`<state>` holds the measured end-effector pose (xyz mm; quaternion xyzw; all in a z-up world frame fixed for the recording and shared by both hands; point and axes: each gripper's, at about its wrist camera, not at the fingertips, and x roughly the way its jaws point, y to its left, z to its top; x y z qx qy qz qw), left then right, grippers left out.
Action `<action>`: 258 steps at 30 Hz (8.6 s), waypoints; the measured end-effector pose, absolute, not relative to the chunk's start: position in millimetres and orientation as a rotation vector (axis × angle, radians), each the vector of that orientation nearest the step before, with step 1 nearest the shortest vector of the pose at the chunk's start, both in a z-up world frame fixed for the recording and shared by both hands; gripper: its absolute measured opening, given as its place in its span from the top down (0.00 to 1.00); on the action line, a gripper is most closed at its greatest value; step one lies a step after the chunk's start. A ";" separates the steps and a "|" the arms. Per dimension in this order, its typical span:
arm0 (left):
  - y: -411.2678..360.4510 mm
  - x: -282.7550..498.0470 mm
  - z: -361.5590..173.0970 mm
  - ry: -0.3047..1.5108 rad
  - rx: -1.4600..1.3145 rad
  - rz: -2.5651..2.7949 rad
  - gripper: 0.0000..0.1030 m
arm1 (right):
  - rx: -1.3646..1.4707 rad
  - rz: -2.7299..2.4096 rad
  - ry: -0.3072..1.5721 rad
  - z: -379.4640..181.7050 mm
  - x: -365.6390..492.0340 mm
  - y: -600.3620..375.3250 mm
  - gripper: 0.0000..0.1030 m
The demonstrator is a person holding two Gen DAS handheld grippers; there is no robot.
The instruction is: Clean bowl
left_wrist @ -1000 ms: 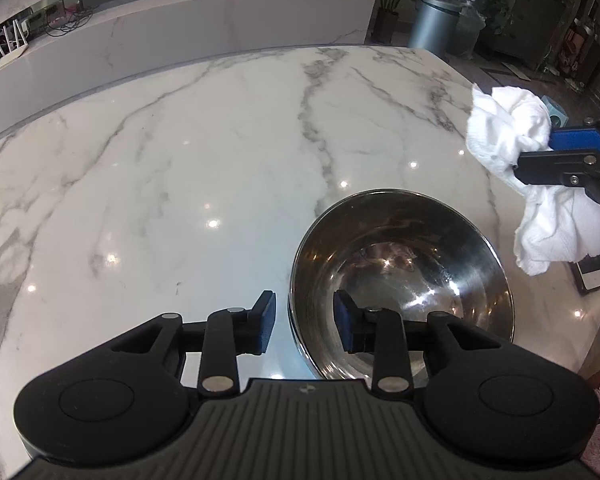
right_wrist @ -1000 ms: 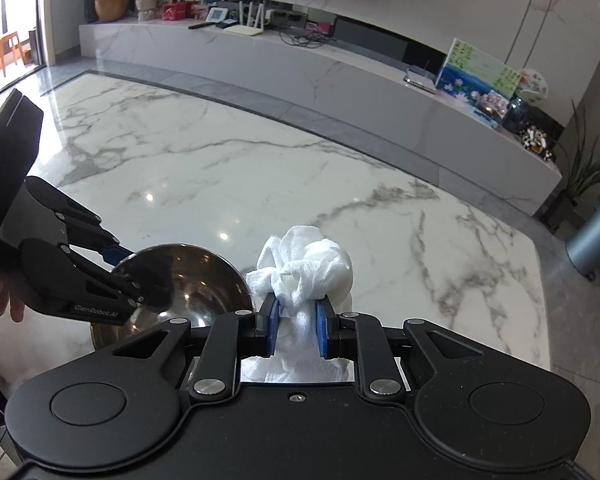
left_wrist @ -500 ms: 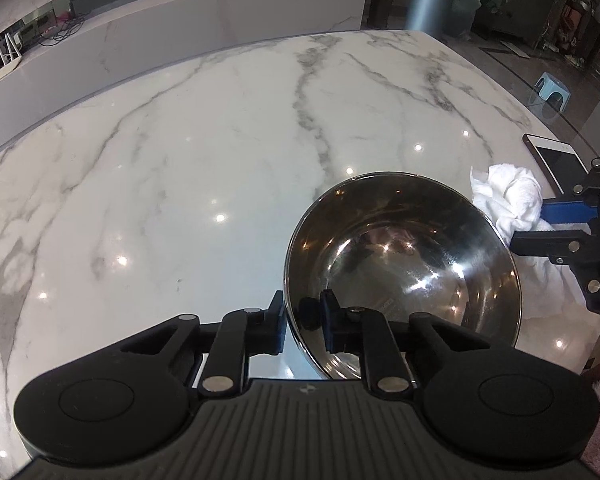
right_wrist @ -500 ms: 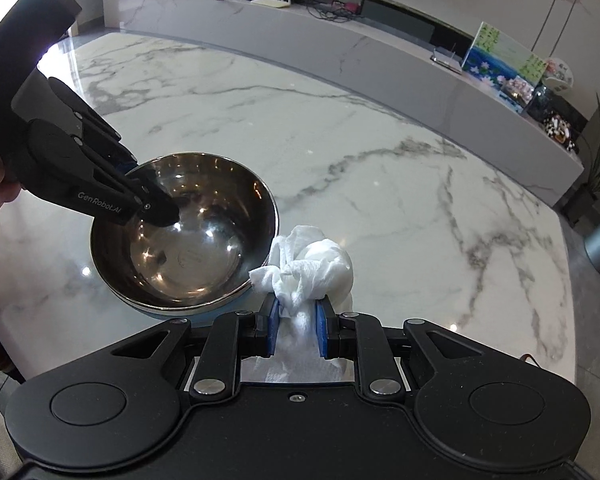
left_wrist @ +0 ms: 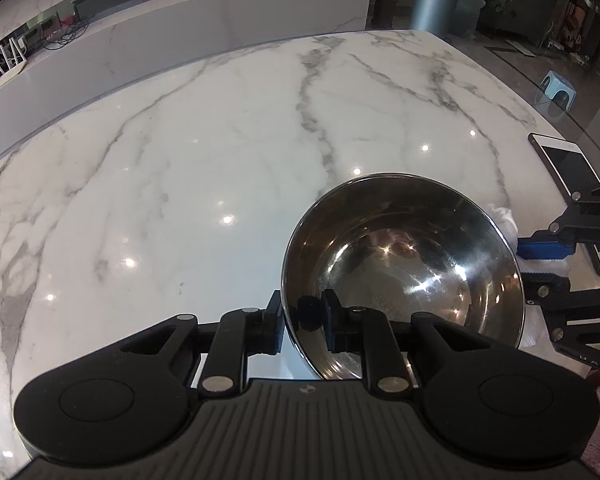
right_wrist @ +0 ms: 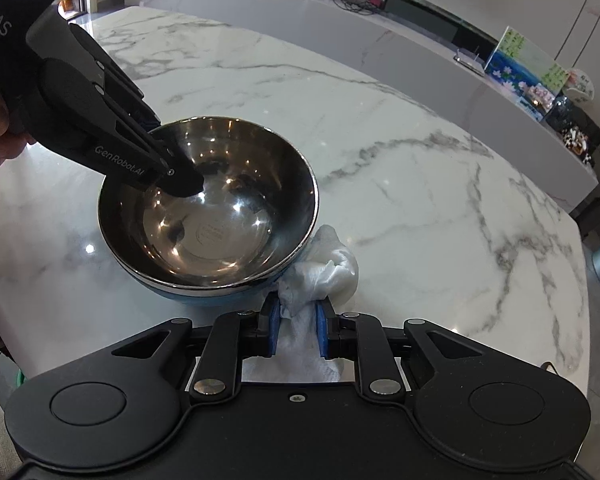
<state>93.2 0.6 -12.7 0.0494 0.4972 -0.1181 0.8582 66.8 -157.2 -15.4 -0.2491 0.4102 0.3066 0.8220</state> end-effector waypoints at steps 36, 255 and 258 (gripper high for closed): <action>-0.5 77.5 -20.1 0.917 0.222 -0.363 0.77 | -0.502 0.658 0.886 -19.2 67.6 -158.9 0.84; 46.6 90.7 -20.5 1.000 0.096 -0.293 0.72 | -0.459 0.879 0.756 -13.4 113.6 -145.8 0.85; 46.4 90.7 -20.6 0.999 0.098 -0.292 0.72 | -0.483 0.884 0.774 -19.5 112.1 -141.7 0.85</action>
